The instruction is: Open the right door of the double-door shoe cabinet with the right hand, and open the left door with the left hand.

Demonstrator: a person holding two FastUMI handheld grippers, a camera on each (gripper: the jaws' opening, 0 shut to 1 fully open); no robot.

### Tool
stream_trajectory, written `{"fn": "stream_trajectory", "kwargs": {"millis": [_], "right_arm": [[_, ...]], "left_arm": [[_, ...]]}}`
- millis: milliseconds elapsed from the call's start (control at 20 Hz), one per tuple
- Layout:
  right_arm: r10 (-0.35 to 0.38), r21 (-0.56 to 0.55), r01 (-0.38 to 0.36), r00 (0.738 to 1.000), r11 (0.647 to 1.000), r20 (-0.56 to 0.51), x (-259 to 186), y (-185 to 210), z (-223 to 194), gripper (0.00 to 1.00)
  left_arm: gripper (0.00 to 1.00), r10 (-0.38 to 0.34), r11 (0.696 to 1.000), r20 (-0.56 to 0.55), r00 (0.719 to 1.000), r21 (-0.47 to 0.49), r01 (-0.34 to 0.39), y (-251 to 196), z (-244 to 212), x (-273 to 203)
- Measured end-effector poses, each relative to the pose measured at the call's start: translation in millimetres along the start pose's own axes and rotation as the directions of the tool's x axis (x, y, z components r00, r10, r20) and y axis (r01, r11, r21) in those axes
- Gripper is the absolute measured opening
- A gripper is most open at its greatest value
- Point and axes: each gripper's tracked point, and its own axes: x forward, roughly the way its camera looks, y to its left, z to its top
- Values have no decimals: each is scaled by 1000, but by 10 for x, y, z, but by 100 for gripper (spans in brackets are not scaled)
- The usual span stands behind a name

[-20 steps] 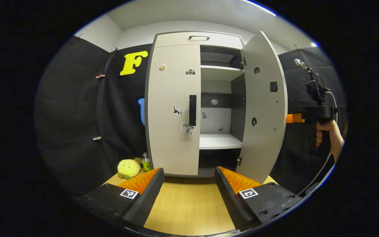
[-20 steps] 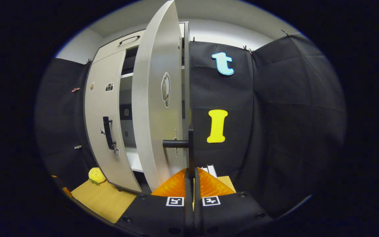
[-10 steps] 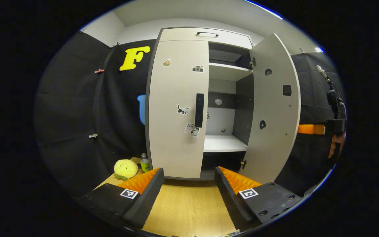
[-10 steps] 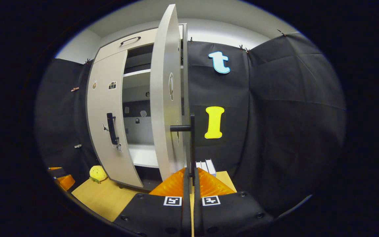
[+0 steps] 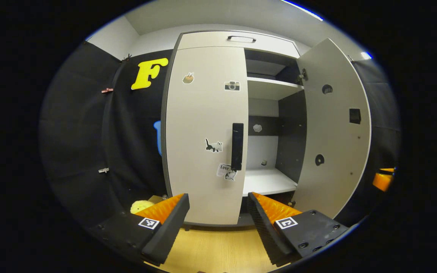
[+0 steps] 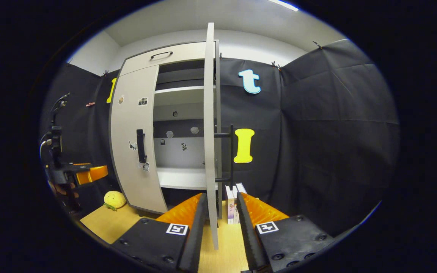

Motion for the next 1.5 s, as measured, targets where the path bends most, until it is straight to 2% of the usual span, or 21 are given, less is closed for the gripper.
{"fn": "stream_trajectory", "kwargs": {"millis": [150,400,600,750,800,1000,1500], "right_arm": [[-3,-13,2,999,1000,-47,-138,136,-265,96],[-50,10,52,993,999,-111,-229,452,-615,97],[-96,12,97,991,995,-98,-163,698,-645,97],[-100,-1,100,992,995,-77,-90,832,-593,97],[-90,1,91,993,996,-73,-58,873,-579,97],[-33,8,34,998,999,-57,184,906,-531,98],[135,6,-135,987,991,-89,475,918,-666,98]], "left_arm": [[95,-15,1000,13,1000,-7,15,20,134,281],[95,-81,997,31,996,22,80,-28,312,784],[95,-155,988,38,987,22,154,-147,417,1177],[93,-169,985,33,985,41,167,-219,441,1422],[95,-165,986,29,986,37,164,-231,427,1482],[88,-150,989,11,989,-11,150,-320,380,1676],[57,-77,997,3,997,14,77,-525,346,1964]]}}
